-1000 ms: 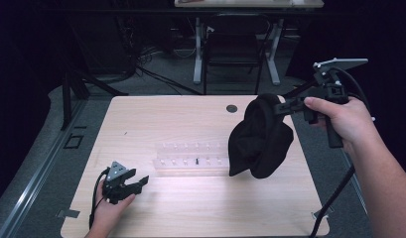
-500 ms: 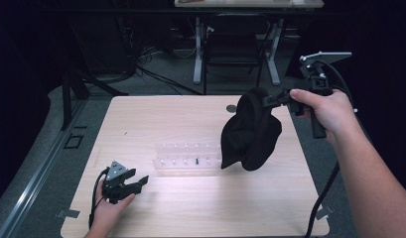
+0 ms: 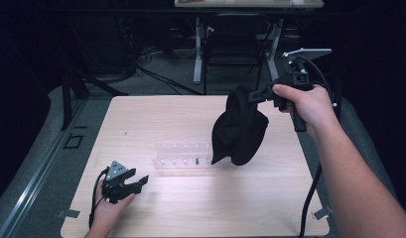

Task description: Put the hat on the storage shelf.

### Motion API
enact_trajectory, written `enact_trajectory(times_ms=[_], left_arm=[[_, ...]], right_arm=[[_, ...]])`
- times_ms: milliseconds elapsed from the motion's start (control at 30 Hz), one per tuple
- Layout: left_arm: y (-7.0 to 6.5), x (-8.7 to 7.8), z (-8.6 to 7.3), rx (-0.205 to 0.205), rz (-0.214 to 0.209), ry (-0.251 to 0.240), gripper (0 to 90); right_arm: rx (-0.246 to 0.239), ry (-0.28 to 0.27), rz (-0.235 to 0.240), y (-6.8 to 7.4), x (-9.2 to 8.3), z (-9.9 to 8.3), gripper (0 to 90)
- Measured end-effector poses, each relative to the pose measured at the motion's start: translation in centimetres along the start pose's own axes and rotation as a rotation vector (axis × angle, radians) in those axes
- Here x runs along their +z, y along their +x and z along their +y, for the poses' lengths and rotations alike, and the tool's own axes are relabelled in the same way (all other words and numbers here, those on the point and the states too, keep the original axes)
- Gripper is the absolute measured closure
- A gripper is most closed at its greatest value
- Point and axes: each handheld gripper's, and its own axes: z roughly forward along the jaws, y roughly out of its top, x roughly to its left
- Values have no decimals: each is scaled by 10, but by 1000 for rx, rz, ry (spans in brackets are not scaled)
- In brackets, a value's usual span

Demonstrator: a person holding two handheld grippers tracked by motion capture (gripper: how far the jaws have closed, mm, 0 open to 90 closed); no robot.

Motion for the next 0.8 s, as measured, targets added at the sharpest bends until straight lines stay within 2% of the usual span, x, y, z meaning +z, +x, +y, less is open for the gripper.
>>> enact_trajectory(times_ms=[167, 500, 800], left_arm=[[0, 0, 0, -3, -3, -11, 408], [0, 0, 0, -5, -3, -14, 408], [0, 0, 0, -5, -4, -15, 408]], right_arm=[[-5, 8, 12, 5, 16, 6, 883], [-21, 14, 11, 15, 31, 10, 883], [-16, 19, 20, 14, 45, 14, 882]])
